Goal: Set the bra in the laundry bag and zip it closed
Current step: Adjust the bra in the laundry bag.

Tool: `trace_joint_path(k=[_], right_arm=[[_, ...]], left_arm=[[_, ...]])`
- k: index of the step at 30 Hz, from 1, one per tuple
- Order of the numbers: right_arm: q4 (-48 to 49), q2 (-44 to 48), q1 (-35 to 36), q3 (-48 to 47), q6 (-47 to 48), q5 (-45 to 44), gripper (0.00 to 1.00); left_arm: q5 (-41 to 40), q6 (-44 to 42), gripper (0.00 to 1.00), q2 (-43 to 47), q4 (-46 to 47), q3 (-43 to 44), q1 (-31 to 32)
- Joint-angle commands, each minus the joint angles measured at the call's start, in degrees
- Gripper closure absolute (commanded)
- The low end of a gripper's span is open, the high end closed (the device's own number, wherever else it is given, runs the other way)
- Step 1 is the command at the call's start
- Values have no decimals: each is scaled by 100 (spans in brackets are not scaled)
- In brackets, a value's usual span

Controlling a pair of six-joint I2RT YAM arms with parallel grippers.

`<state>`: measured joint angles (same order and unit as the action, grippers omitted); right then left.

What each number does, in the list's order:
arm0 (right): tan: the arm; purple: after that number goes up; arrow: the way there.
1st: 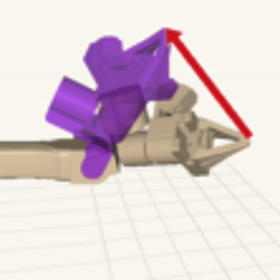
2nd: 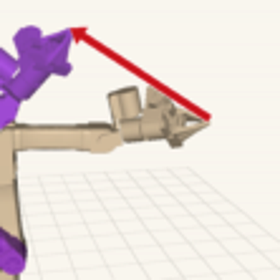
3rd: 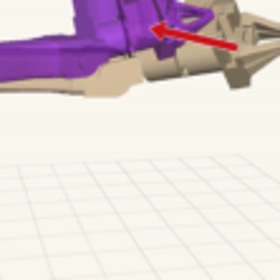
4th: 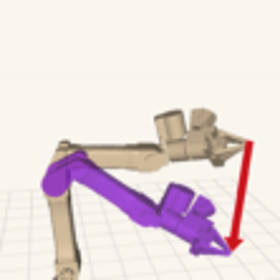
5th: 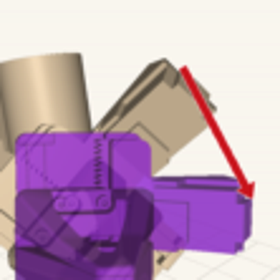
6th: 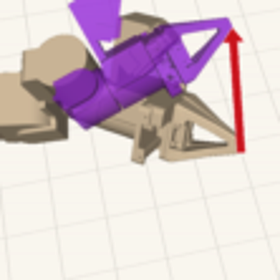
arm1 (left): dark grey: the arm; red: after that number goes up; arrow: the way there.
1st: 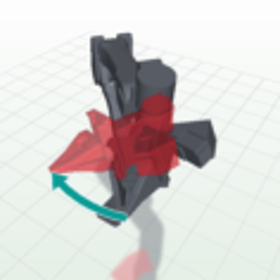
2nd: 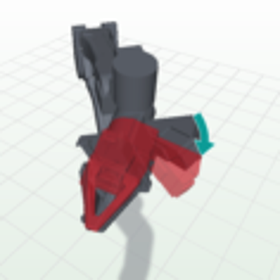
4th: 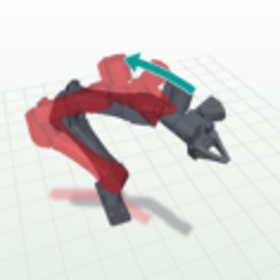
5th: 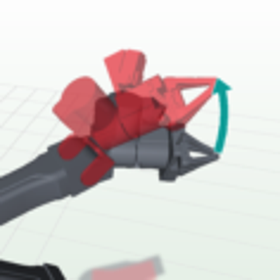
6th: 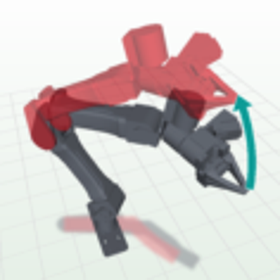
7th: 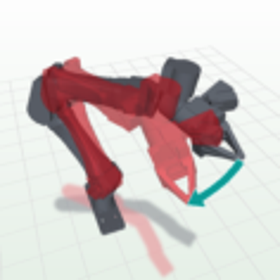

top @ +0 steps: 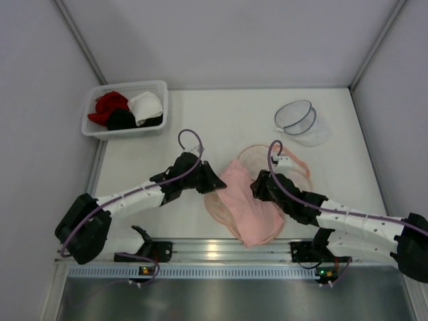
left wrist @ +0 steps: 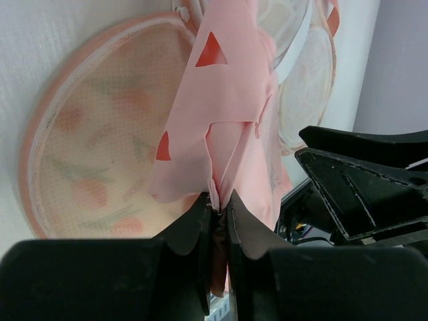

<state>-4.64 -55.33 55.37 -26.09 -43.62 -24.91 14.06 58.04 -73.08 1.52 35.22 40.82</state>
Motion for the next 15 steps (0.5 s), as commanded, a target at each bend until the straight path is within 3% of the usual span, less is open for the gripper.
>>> trace_joint_path(k=[1, 8, 11, 12, 13, 15], right_arm=[[-239, 66, 70, 7, 55, -322, 59], [-230, -56, 70, 25, 81, -287, 57], [-221, -136, 61, -2, 107, -243, 56], [-221, -145, 61, -10, 108, -243, 55], [-212, -162, 70, -11, 125, -225, 54], [-177, -206, 61, -63, 195, -173, 53]], left_arm=[[-45, 540, 86, -65, 857, -322, 14], [35, 1174, 85, -260, 1491, -876, 31], [-79, 1236, 79, 47, 1527, -1096, 31], [-175, 1219, 75, 135, 1527, -1201, 31], [-237, 1175, 60, 223, 1501, -1237, 31], [-351, 1026, 42, 355, 1125, -1176, 23]])
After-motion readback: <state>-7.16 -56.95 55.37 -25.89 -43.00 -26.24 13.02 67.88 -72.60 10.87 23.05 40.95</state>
